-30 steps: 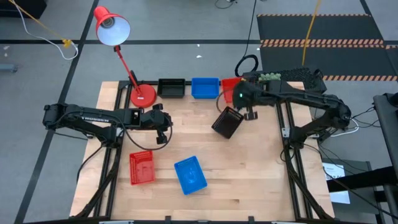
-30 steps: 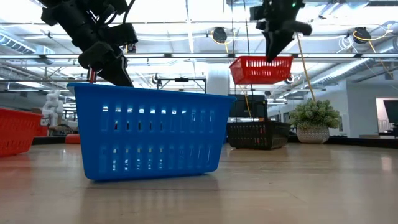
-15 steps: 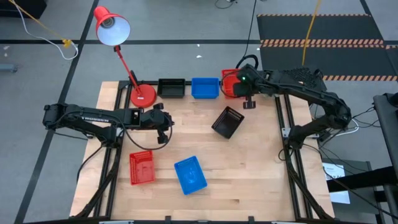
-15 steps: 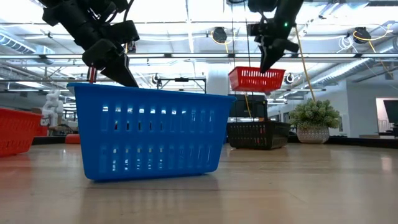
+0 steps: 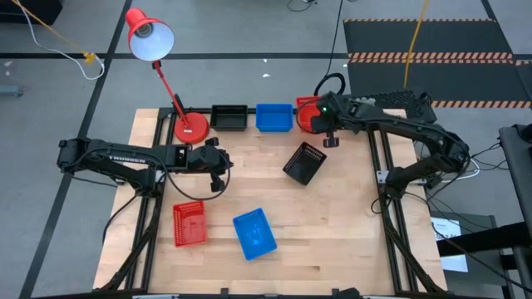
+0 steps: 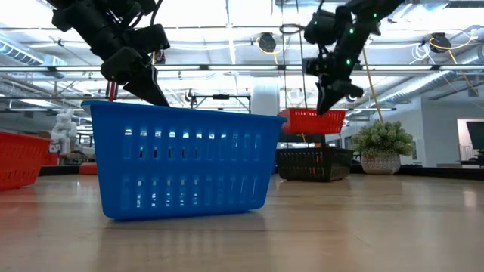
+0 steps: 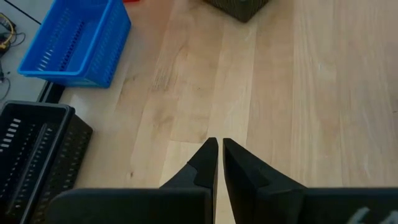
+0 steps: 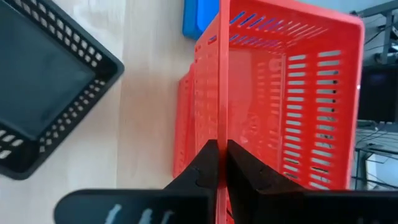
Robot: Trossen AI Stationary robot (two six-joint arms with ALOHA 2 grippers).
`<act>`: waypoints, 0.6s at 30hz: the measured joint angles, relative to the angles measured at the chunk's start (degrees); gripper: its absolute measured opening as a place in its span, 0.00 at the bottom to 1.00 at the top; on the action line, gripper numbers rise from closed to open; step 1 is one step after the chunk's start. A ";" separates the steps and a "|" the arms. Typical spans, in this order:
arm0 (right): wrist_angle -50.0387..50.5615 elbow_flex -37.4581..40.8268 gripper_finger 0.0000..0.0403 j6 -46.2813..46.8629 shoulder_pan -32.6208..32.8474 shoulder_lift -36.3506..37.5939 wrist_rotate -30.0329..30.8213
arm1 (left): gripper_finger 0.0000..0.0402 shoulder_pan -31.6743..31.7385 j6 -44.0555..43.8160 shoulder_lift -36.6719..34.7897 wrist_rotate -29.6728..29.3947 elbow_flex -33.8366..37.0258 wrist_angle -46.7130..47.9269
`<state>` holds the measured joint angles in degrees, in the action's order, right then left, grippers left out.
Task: Stack baskets by color
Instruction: Stack the bottom right red bin on the top red bin
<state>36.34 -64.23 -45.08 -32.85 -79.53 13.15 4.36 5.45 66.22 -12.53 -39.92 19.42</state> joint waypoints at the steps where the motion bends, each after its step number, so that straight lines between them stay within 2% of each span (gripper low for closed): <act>1: -1.31 1.07 0.02 -0.16 -0.35 0.00 0.01 | 0.07 0.00 0.02 0.00 0.00 0.00 0.00; 10: -10.38 7.72 0.02 -0.90 -2.50 0.00 -0.01 | 0.07 0.00 0.02 0.00 0.00 0.00 -0.01; 18: -13.50 10.49 0.02 -2.28 -2.92 0.00 -1.49 | 0.07 -0.01 0.02 0.00 0.00 0.00 0.00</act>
<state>22.84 -53.74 -47.36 -35.77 -79.53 11.65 4.35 5.48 66.22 -12.53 -39.92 19.42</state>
